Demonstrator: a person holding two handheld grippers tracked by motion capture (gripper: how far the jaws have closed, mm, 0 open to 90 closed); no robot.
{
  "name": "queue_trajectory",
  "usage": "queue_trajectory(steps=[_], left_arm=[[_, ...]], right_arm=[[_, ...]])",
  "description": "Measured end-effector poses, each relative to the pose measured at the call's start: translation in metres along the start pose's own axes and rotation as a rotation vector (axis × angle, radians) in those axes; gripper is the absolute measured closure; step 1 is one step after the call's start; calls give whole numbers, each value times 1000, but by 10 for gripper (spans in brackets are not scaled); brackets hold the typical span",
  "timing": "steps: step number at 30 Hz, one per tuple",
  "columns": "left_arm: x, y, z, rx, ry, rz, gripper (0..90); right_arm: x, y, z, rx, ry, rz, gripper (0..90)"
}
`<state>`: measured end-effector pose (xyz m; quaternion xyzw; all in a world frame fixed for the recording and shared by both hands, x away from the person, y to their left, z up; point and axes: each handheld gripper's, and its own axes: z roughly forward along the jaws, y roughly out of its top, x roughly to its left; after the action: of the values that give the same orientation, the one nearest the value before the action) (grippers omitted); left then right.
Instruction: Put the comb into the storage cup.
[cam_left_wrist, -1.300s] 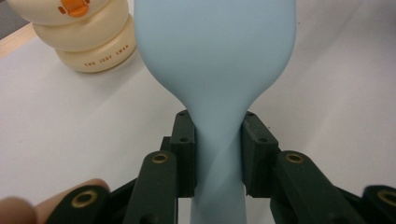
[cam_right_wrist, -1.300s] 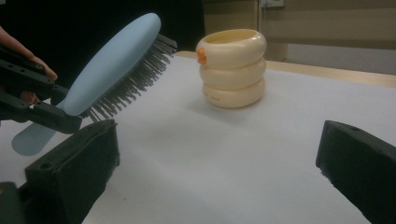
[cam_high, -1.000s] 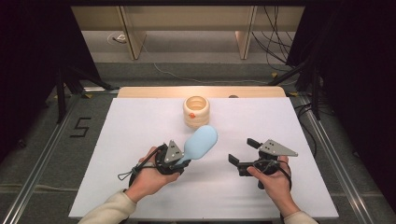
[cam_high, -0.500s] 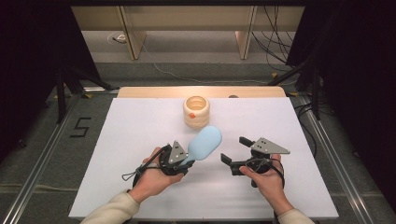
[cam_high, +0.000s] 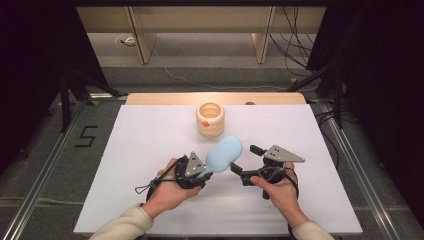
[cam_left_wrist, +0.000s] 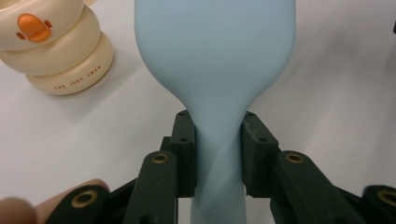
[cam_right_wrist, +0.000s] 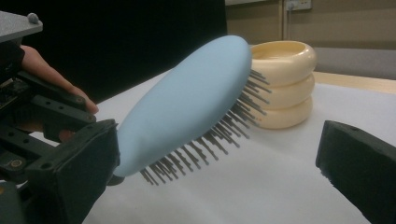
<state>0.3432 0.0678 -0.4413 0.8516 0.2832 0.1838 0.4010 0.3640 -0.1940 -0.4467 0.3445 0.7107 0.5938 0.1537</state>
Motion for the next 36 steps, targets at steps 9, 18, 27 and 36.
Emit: queue_trajectory(steps=[9, 18, 27, 36], left_arm=[[-7, 4, 4, -8, -9, 8, 696], [-14, 8, 8, -26, -19, 5, 696], [-17, 10, 9, -36, -20, 3, 696], [-19, 12, 10, -47, -20, -1, 695]], right_arm=[[1, 0, 7, 4, 8, 19, 7], [2, 1, 16, 7, 18, 30, 7], [4, 1, 22, 10, 21, 47, 11], [4, 2, 26, 10, 25, 54, 26]])
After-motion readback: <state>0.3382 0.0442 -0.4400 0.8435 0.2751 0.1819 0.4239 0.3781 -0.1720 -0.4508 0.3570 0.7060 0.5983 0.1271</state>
